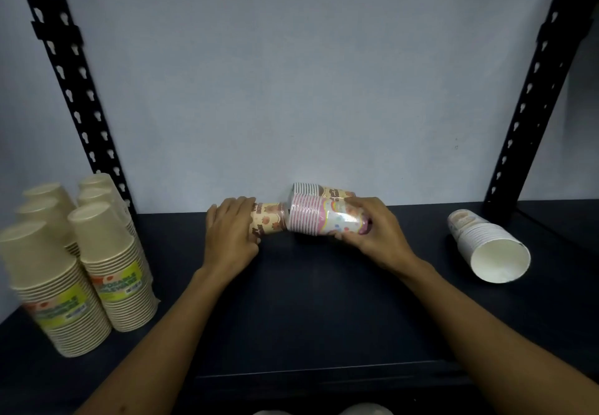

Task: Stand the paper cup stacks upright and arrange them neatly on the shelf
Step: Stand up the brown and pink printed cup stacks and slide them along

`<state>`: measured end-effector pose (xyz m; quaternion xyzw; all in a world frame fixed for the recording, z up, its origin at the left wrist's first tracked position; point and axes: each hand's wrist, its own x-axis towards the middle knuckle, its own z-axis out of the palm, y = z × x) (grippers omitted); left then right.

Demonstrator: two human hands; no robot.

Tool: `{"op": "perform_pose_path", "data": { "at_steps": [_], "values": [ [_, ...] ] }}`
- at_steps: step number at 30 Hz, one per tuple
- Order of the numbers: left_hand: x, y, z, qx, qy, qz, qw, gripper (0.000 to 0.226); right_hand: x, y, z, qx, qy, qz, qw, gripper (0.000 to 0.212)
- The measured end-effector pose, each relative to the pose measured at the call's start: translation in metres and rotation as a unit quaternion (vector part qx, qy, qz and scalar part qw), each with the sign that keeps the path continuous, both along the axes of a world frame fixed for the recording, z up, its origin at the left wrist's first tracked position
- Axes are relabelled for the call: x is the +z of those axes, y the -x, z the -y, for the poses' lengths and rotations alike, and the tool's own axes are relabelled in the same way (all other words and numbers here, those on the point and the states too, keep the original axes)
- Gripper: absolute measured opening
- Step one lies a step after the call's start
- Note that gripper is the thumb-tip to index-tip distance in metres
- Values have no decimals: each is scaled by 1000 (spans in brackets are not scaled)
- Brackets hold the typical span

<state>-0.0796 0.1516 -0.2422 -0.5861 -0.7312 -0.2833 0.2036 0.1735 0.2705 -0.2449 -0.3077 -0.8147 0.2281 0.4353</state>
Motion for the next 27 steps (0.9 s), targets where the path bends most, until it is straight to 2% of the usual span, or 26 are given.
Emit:
{"op": "perform_pose_path", "data": {
  "at_steps": [3,6,11,14,18,24,27],
  "values": [
    [6,-7,1,-18,-24,70,997,70,10,-3,5,5,64,-156,986,64],
    [12,-21,1,-57,-35,134,989,72,22,-7,12,22,94,-272,957,71],
    [19,-40,-5,-107,-52,240,963,63,36,-16,20,25,88,-377,922,75],
    [21,-48,-11,-129,-57,312,940,57,37,-18,21,18,63,-381,922,75],
    [14,-52,-21,-171,-2,405,898,58,33,-18,18,-6,11,-343,939,75],
    [7,-48,-39,-216,42,447,867,69,22,-10,14,-72,-26,-211,975,67],
    [6,-53,-46,-223,30,449,865,63,19,-3,15,-89,-47,-177,979,64]
  ]
}}
